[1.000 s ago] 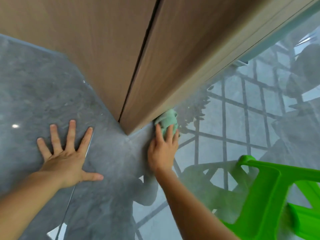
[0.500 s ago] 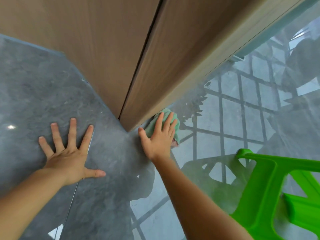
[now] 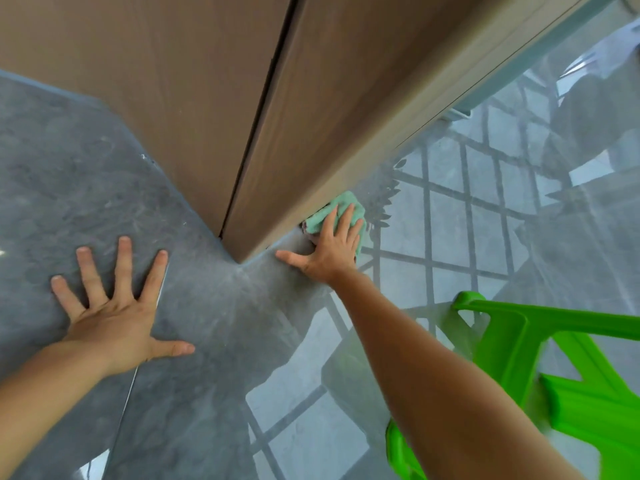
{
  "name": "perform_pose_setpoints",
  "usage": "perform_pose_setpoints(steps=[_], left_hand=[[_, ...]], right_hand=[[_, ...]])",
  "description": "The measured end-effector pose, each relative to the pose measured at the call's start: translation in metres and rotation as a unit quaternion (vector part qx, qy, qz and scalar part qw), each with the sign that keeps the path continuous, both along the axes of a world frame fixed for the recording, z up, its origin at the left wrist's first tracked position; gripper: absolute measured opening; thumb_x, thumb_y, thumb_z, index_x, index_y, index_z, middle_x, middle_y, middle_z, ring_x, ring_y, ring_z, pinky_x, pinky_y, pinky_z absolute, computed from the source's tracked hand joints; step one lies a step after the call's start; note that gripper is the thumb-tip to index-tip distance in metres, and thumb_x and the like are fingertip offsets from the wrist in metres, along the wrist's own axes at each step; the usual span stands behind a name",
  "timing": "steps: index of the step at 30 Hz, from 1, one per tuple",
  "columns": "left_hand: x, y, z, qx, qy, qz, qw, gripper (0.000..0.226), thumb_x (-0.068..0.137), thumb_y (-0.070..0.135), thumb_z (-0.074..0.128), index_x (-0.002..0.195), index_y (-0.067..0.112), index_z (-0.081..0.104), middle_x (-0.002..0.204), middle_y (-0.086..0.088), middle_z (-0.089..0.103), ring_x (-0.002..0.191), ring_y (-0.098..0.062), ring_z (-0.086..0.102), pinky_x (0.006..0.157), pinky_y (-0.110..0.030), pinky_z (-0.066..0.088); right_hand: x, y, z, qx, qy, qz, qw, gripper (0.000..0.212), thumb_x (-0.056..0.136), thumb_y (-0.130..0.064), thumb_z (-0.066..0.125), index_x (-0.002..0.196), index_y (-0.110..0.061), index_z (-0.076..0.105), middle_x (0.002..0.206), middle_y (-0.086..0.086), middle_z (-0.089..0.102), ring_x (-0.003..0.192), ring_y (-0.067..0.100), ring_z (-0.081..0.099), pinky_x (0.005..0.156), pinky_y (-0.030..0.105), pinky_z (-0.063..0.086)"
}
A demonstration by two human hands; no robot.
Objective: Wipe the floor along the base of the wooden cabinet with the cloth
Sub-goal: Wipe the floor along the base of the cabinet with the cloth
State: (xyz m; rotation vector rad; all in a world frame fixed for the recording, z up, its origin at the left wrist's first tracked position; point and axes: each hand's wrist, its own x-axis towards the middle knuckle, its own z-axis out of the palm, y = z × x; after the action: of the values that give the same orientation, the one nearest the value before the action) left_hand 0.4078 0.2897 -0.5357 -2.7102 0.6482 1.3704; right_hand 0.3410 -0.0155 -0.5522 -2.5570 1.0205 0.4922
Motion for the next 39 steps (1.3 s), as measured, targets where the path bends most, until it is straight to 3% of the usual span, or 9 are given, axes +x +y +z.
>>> perform_pose_setpoints(steps=[7, 11, 14, 19, 26, 31, 35, 37, 39], left_hand=[[0.002, -0.001, 0.005, 0.005, 0.005, -0.005, 1.0, 0.15, 0.033, 0.101, 0.047, 0.13, 0.04, -0.05, 0.133, -0.006, -0.067, 0.125, -0.051, -0.053, 0.109, -0.075, -0.013], [0.0, -0.002, 0.0, -0.003, -0.005, -0.009, 1.0, 0.148, 0.033, 0.102, 0.045, 0.129, 0.042, -0.049, 0.132, -0.004, -0.068, 0.116, -0.046, -0.061, 0.109, -0.075, -0.014], [-0.001, -0.002, -0.001, -0.003, -0.011, 0.001, 1.0, 0.148, 0.027, 0.104, 0.038, 0.127, 0.043, -0.051, 0.133, -0.004, -0.068, 0.123, -0.048, -0.056, 0.109, -0.074, -0.013], [0.001, -0.001, -0.002, -0.011, -0.011, 0.009, 1.0, 0.149, 0.026, 0.103, 0.042, 0.127, 0.043, -0.05, 0.133, -0.002, -0.067, 0.129, -0.048, -0.051, 0.11, -0.074, -0.012], [0.002, 0.003, -0.005, -0.015, -0.013, 0.001, 1.0, 0.15, 0.028, 0.103, 0.043, 0.129, 0.042, -0.05, 0.135, -0.004, -0.066, 0.115, -0.045, -0.063, 0.107, -0.075, -0.016], [0.005, 0.006, -0.004, -0.031, 0.002, -0.01, 0.999, 0.16, 0.022, 0.099, 0.054, 0.128, 0.041, -0.051, 0.133, -0.005, -0.067, 0.113, -0.045, -0.064, 0.09, -0.068, -0.034], [0.008, 0.025, -0.008, -0.067, -0.019, -0.04, 0.997, 0.164, 0.023, 0.089, 0.068, 0.133, 0.045, -0.045, 0.139, -0.003, -0.063, 0.124, -0.042, -0.058, 0.104, -0.072, -0.023], [0.011, 0.045, -0.012, -0.069, -0.051, -0.034, 0.996, 0.16, 0.02, 0.096, 0.058, 0.138, 0.047, -0.038, 0.146, -0.001, -0.057, 0.134, -0.035, -0.051, 0.111, -0.073, -0.015], [0.012, 0.062, -0.013, -0.054, -0.074, 0.035, 0.995, 0.157, 0.015, 0.103, 0.043, 0.137, 0.047, -0.039, 0.149, -0.003, -0.053, 0.14, -0.034, -0.044, 0.111, -0.074, -0.011]], right_hand=[[-0.064, 0.151, -0.011, 0.07, -0.074, 0.115, 0.988, 0.15, 0.043, -0.094, 0.055, 0.153, -0.019, -0.014, 0.157, 0.015, -0.033, 0.138, 0.037, -0.04, 0.111, 0.051, -0.024], [-0.059, 0.105, -0.015, 0.01, -0.051, 0.125, 0.991, 0.145, 0.046, -0.094, 0.054, 0.152, -0.023, -0.014, 0.157, 0.012, -0.031, 0.14, 0.04, -0.036, 0.116, 0.055, -0.018], [-0.022, 0.038, -0.009, -0.027, -0.007, 0.031, 0.999, 0.151, 0.041, -0.097, 0.053, 0.152, -0.021, -0.015, 0.159, 0.015, -0.029, 0.141, 0.044, -0.03, 0.116, 0.057, -0.015], [0.014, -0.005, 0.008, 0.015, 0.086, -0.014, 0.996, 0.155, 0.033, -0.104, 0.041, 0.153, -0.022, -0.013, 0.158, 0.015, -0.032, 0.141, 0.049, -0.028, 0.114, 0.062, -0.01], [-0.056, 0.104, -0.005, 0.042, 0.027, 0.132, 0.99, 0.131, 0.049, -0.102, 0.036, 0.15, -0.038, -0.018, 0.155, 0.01, -0.04, 0.134, 0.044, -0.043, 0.111, 0.064, -0.02], [-0.094, 0.164, -0.007, 0.035, -0.01, 0.23, 0.973, 0.123, 0.058, -0.096, 0.042, 0.151, -0.04, -0.015, 0.156, 0.009, -0.038, 0.136, 0.043, -0.042, 0.107, 0.067, -0.021], [-0.088, 0.162, 0.0, 0.036, 0.005, 0.271, 0.962, 0.118, 0.061, -0.097, 0.038, 0.15, -0.042, -0.018, 0.154, 0.007, -0.041, 0.135, 0.042, -0.044, 0.109, 0.069, -0.019], [-0.085, 0.159, 0.0, 0.039, 0.006, 0.297, 0.954, 0.115, 0.062, -0.098, 0.031, 0.15, -0.042, -0.015, 0.155, 0.004, -0.041, 0.136, 0.042, -0.042, 0.109, 0.068, -0.019], [-0.076, 0.163, 0.002, 0.042, 0.009, 0.332, 0.942, 0.111, 0.064, -0.097, 0.028, 0.151, -0.042, -0.013, 0.156, 0.006, -0.039, 0.137, 0.043, -0.039, 0.11, 0.069, -0.015]])
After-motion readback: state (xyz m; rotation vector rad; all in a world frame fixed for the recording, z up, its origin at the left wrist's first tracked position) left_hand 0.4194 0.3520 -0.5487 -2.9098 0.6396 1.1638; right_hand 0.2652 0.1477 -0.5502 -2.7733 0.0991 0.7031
